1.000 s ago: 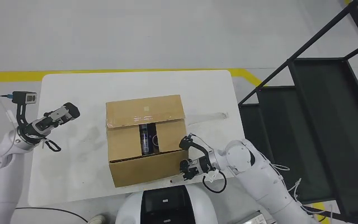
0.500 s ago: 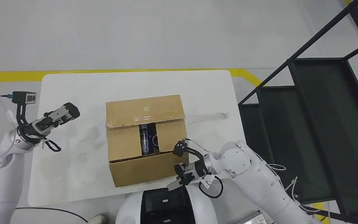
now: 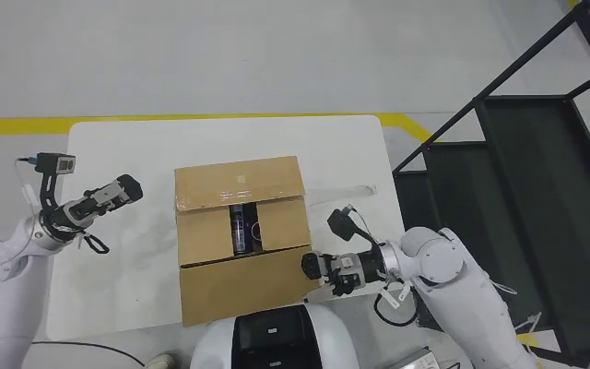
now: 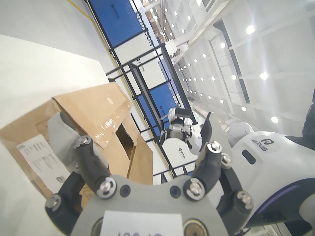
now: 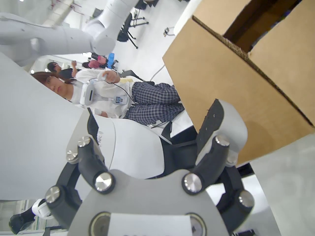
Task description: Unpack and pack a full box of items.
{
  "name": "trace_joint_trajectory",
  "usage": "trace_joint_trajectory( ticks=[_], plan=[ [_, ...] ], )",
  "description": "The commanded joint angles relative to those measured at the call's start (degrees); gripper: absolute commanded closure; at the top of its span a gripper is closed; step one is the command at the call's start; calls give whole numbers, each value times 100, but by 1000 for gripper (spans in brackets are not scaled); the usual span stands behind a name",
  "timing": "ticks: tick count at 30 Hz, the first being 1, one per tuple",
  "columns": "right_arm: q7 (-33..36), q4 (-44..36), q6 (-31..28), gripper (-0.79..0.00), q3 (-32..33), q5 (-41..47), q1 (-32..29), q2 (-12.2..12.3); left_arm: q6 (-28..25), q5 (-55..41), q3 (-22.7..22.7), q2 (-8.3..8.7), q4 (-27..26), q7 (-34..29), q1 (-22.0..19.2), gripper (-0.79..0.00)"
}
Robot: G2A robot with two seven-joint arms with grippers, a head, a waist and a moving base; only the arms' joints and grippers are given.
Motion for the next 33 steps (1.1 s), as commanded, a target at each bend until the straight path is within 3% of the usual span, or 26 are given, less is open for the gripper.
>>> trace_joint_trajectory(
  ticks=[1, 9, 13, 21, 26, 33],
  plan=[
    [36, 61, -95, -785, 168, 251, -24, 28, 40, 45, 76, 5, -126, -38, 81, -785],
    [-90, 132, -301, -785, 624, 887, -243, 139, 419, -84, 326, 95, -669, -418, 340, -785],
    [-153, 229, -364, -785, 709, 1141, -304, 186, 309, 256, 596, 157, -850, -308, 427, -785],
    [-202, 306, -414, -785, 724, 1293, -347, 223, 158, 238, 1226, 208, -521, -157, 8, -785],
    [-202, 306, -414, -785, 724, 1293, -347, 223, 346, 53, 1539, 253, -390, -345, -259, -785],
    [-202, 306, -414, -785, 724, 1293, -347, 223, 580, 73, 1732, 411, -445, -579, -262, -785]
  ],
)
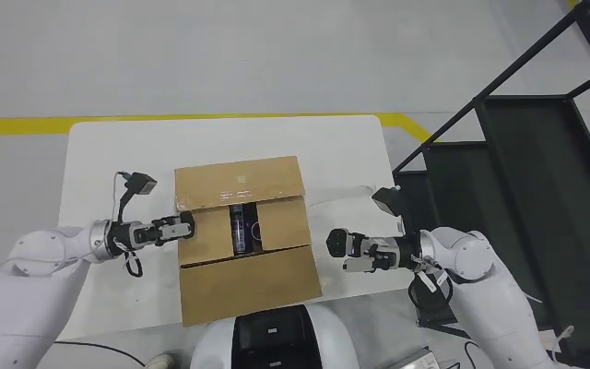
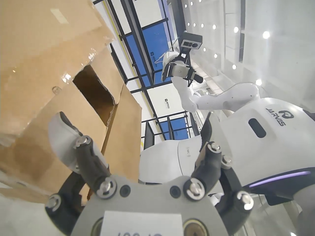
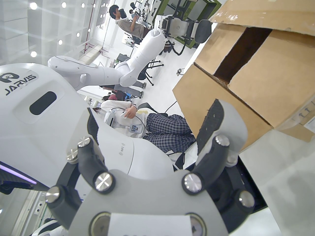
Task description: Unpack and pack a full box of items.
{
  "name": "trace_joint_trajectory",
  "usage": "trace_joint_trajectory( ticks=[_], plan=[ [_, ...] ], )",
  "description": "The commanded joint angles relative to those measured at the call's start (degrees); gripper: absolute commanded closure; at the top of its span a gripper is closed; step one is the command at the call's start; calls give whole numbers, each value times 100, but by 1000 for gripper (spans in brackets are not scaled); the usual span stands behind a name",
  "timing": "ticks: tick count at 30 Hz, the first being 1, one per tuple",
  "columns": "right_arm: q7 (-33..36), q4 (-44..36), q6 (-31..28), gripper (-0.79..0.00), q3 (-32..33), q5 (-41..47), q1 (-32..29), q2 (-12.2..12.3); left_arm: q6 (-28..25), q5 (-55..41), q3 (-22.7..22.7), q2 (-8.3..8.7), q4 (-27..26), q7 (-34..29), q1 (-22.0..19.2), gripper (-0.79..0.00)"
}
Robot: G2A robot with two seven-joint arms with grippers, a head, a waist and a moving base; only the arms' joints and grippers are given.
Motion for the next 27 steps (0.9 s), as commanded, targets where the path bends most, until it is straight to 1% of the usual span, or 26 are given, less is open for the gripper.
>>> trace_joint_trajectory(
  ticks=[1, 6, 12, 19, 27],
  plan=[
    [0, 0, 0, -785, 0, 0, 0, 0, 36, 26, 67, 34, 71, -34, -21, -785],
    [0, 0, 0, -785, 0, 0, 0, 0, 95, -217, 220, 106, 233, -93, -76, -785],
    [0, 0, 0, -785, 0, 0, 0, 0, 255, -932, 199, 143, 702, -252, -224, -785],
    [0, 0, 0, -785, 0, 0, 0, 0, 416, -1434, 324, 69, 1153, -413, -520, -785],
    [0, 0, 0, -785, 0, 0, 0, 0, 480, -1745, 490, -64, 1389, -477, -817, -785]
  ],
)
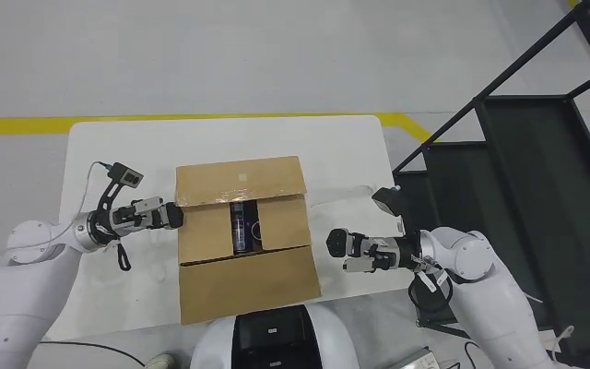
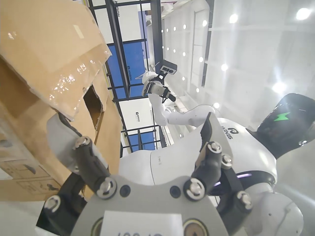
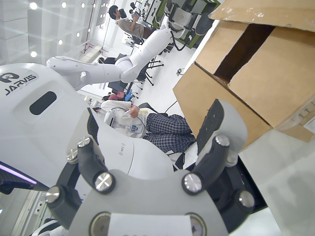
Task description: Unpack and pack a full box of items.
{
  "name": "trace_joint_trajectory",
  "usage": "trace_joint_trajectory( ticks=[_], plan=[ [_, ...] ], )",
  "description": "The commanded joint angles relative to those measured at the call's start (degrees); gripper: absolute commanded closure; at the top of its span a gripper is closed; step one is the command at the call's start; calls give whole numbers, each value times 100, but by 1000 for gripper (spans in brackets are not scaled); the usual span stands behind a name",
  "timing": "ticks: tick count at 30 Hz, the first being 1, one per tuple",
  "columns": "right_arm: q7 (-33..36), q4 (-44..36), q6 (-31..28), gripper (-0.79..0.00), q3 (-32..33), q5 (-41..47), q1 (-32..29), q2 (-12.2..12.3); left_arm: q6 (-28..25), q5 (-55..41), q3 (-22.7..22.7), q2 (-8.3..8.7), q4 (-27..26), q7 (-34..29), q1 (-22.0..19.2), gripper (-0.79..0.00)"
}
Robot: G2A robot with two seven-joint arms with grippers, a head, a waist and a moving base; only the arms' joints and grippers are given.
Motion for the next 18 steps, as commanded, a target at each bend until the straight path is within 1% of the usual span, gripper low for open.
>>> trace_joint_trajectory(
  ticks=[1, 11, 18],
  plan=[
    [0, 0, 0, -785, 0, 0, 0, 0, 23, -71, 16, -27, 36, -22, -50, -785],
    [0, 0, 0, -785, 0, 0, 0, 0, 314, -741, -26, -197, 344, -314, -384, -785],
    [0, 0, 0, -785, 0, 0, 0, 0, 507, -1167, 99, -389, 878, -506, -853, -785]
  ],
)
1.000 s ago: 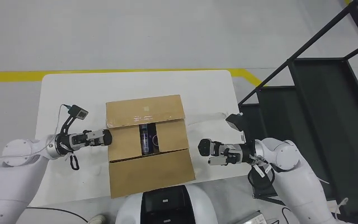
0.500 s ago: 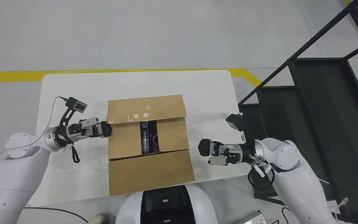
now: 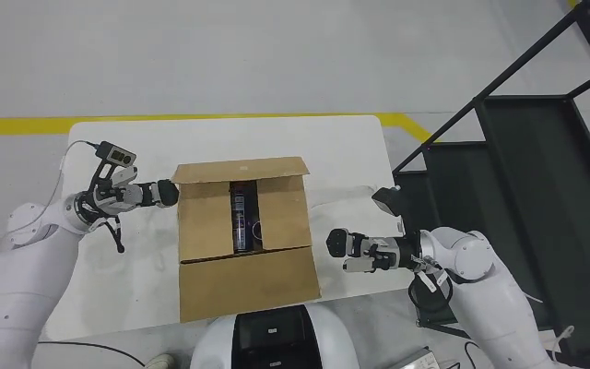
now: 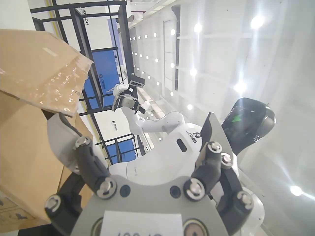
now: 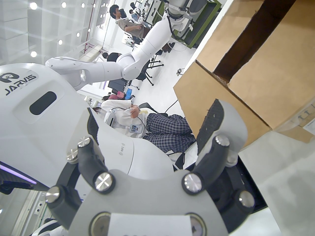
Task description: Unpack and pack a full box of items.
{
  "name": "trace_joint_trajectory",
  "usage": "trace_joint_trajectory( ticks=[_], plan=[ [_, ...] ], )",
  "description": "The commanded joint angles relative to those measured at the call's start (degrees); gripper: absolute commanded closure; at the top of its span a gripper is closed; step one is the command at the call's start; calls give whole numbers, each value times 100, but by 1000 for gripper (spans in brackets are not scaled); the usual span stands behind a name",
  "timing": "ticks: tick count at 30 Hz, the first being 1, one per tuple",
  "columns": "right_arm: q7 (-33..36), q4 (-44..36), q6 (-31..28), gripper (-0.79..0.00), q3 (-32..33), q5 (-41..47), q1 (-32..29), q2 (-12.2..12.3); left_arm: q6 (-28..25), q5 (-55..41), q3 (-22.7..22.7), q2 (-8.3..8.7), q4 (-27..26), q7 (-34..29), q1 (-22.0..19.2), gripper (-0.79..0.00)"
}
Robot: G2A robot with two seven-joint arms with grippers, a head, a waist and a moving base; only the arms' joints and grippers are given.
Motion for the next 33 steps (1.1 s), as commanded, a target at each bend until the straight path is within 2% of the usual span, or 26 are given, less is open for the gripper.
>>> trace_joint_trajectory(
  ticks=[1, 8, 18, 33],
  plan=[
    [0, 0, 0, -785, 0, 0, 0, 0, -18, -24, 48, -53, 191, 19, -168, -785],
    [0, 0, 0, -785, 0, 0, 0, 0, -101, 185, 369, -266, 554, 102, -705, -785],
    [0, 0, 0, -785, 0, 0, 0, 0, -161, 192, 708, -541, 918, 222, -1222, -785],
    [0, 0, 0, -785, 0, 0, 0, 0, -199, 652, 1177, -956, 2036, 1046, -2164, -785]
  ],
)
